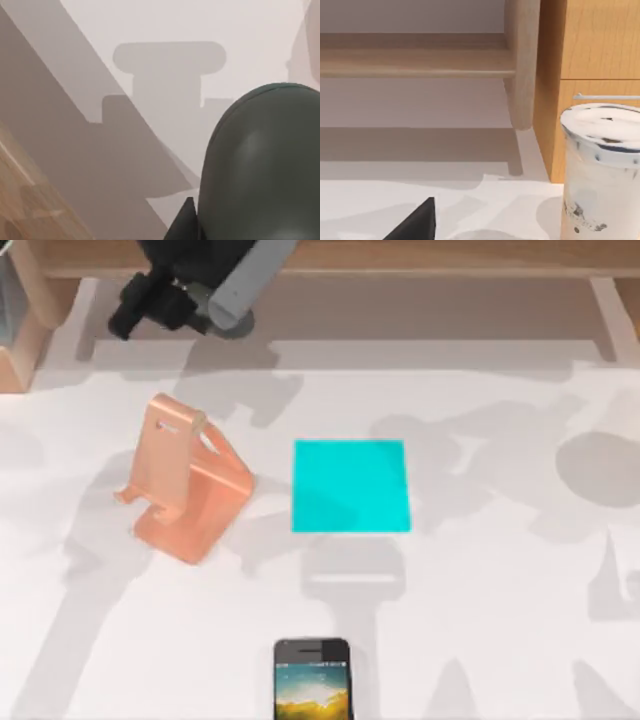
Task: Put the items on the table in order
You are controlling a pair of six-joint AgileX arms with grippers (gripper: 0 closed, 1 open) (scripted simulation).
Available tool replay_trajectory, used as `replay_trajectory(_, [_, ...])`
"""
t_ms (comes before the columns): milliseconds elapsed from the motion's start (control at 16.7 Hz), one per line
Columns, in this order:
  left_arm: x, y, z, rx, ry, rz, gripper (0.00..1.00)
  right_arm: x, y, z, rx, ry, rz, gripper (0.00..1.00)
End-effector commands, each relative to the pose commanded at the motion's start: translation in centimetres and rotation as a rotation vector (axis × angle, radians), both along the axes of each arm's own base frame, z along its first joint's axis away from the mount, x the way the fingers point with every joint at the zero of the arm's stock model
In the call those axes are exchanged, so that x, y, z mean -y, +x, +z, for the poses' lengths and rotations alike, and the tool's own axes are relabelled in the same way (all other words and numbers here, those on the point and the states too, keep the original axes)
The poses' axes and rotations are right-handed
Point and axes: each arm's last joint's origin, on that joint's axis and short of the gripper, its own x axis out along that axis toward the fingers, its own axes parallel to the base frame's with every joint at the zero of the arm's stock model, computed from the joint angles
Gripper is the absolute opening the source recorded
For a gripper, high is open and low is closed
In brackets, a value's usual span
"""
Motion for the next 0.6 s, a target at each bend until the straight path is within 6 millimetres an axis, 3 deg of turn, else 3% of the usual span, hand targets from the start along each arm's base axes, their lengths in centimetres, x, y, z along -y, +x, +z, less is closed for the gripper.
replay_trajectory(180, [5.7, 0.4, -3.5, -0.010, 0.098, -0.378, 0.00, 0.0, 0.0, 0.0, 0.000, 0.000, 0.000, 1.00])
replay_trajectory(360, [10.5, 0.0, -8.4, -0.063, 0.186, -0.684, 0.00, 0.0, 0.0, 0.0, 0.000, 0.000, 0.000, 1.00])
replay_trajectory(600, [14.1, -1.0, -14.0, -0.152, 0.260, -0.917, 0.00, 0.0, 0.0, 0.0, 0.000, 0.000, 0.000, 1.00])
